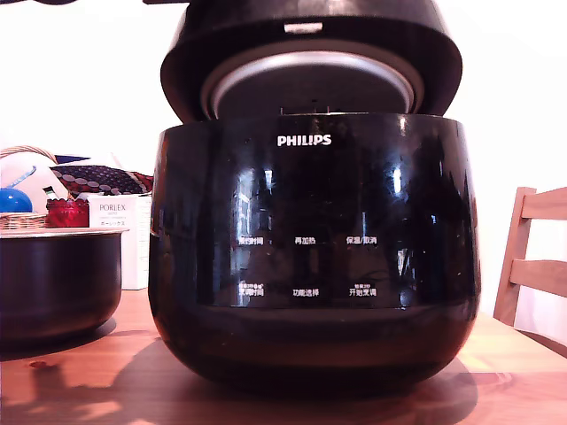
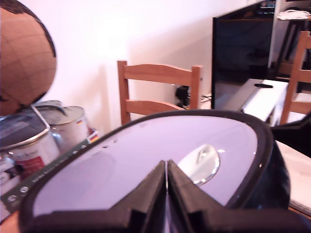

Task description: Open the rice cooker by pressing the large metal button on the top of its lid with medium force

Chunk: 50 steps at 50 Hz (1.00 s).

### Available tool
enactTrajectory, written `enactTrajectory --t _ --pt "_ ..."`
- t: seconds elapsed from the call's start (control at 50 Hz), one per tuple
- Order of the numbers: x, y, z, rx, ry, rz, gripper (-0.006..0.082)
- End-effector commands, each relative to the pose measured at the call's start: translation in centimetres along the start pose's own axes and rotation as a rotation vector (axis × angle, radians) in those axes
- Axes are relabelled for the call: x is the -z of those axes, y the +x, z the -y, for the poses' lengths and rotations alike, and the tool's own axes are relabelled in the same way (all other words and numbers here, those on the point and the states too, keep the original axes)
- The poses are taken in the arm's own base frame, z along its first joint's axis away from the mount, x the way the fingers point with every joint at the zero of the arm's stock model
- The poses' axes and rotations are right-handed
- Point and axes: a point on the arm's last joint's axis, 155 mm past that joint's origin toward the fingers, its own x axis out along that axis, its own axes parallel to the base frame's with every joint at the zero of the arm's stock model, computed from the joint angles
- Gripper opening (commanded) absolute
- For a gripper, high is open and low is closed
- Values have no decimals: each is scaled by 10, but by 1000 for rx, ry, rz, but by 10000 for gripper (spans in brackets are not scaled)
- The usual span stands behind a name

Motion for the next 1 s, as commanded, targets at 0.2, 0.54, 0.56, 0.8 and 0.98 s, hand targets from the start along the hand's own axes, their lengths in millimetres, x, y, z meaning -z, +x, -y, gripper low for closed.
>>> enactTrajectory --t 0.2,0.54,0.56,0.8,0.98 --pt "-2 -20 -29 -113 -2 13 -24" --pt "-23 -66 -92 -338 41 62 -24" --pt "-24 -70 -96 -356 43 64 -24" --pt "-32 -108 -131 -505 45 87 -24" --pt "-38 -132 -152 -614 50 109 -24"
